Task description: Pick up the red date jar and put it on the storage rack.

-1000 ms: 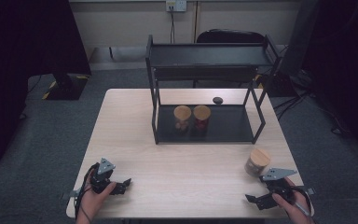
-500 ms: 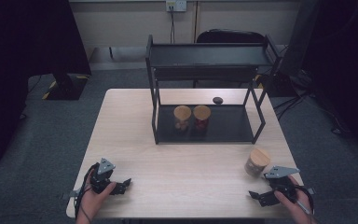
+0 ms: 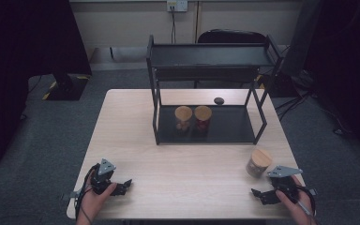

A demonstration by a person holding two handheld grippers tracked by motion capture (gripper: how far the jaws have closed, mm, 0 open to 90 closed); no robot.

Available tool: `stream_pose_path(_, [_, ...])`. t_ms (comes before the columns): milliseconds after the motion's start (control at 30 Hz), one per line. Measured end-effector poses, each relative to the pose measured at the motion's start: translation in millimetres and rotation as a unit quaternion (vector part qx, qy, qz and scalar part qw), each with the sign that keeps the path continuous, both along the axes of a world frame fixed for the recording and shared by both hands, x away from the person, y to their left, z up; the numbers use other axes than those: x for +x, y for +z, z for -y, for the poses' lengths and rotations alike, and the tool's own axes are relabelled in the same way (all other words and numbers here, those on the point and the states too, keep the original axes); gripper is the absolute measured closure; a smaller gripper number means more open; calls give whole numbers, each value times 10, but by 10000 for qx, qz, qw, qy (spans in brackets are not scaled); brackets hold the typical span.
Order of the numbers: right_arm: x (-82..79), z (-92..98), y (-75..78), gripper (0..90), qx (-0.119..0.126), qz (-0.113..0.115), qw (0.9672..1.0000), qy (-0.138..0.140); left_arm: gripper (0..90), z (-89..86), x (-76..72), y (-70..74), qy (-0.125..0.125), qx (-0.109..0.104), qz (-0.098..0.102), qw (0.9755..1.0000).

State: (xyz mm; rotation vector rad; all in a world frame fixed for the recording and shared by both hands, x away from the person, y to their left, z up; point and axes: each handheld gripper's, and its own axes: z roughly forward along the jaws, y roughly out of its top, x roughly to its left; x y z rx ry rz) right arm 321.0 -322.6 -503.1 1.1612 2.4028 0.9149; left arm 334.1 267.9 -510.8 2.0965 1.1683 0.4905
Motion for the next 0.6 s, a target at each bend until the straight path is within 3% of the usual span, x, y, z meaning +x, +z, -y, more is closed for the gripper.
stream_pose_path(600, [7, 41, 22, 20, 190, 145, 9996, -167, 2, 0, 0, 0, 1, 0, 0, 10000])
